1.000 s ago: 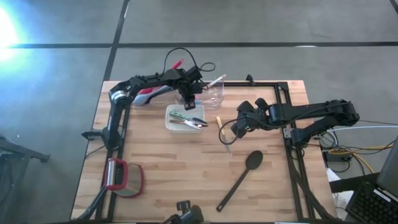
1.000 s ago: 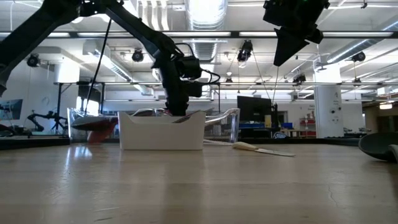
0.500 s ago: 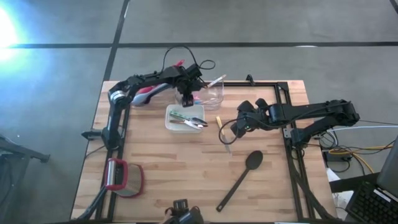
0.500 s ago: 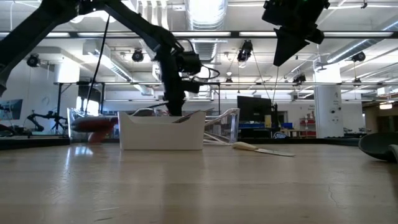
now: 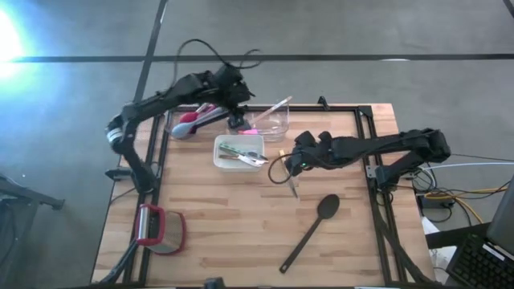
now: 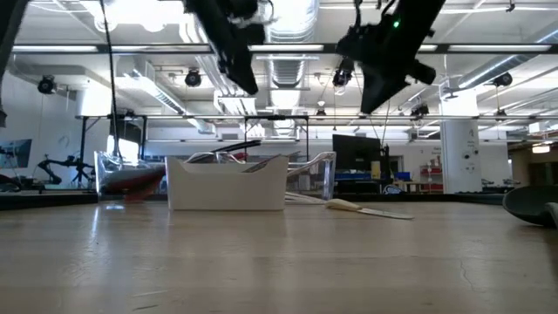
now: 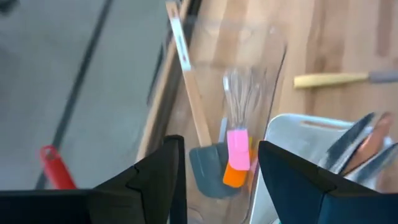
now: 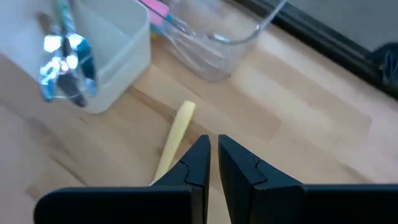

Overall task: Pick & Place Kitchen Items
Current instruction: Put the yellow knife into the white bin

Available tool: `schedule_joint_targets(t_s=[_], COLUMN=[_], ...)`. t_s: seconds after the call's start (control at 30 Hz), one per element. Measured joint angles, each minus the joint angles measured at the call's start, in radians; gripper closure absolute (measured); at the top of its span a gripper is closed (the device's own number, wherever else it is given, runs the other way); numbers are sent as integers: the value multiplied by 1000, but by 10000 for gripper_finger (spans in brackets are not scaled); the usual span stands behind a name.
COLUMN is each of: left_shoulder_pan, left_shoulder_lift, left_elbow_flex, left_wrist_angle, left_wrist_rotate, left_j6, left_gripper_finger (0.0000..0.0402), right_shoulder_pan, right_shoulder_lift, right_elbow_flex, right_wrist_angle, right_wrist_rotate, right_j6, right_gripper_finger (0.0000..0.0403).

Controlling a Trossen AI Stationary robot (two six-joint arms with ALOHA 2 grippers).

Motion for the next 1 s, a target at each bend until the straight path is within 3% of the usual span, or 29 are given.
schedule_joint_targets(t_s=[0.23,0.43,0.6,0.8,1.0], left_shoulder_pan=[-12,-12,-12,-11,-11], left_shoulder_lift=[-219,-391,-510,-590,-608], left_elbow_flex=[-114,-285,-430,-555,-587], left_wrist_angle=[83,163,269,340,352], left_wrist_rotate=[-3,-9,-12,-22,-72], left_j6=[-19,-27,-11,14,15], left_gripper_finger=[175,174,174,174,174], right_shoulder_pan=[-61,-116,-155,-178,-195], right_shoulder_lift=[145,236,271,298,338], right_elbow_flex=[0,3,2,1,0], right_wrist_angle=[33,113,125,244,256], right_wrist_rotate=[-70,-178,-194,-285,-317], right_j6=[93,97,97,27,4], right_gripper_finger=[359,302,257,228,218])
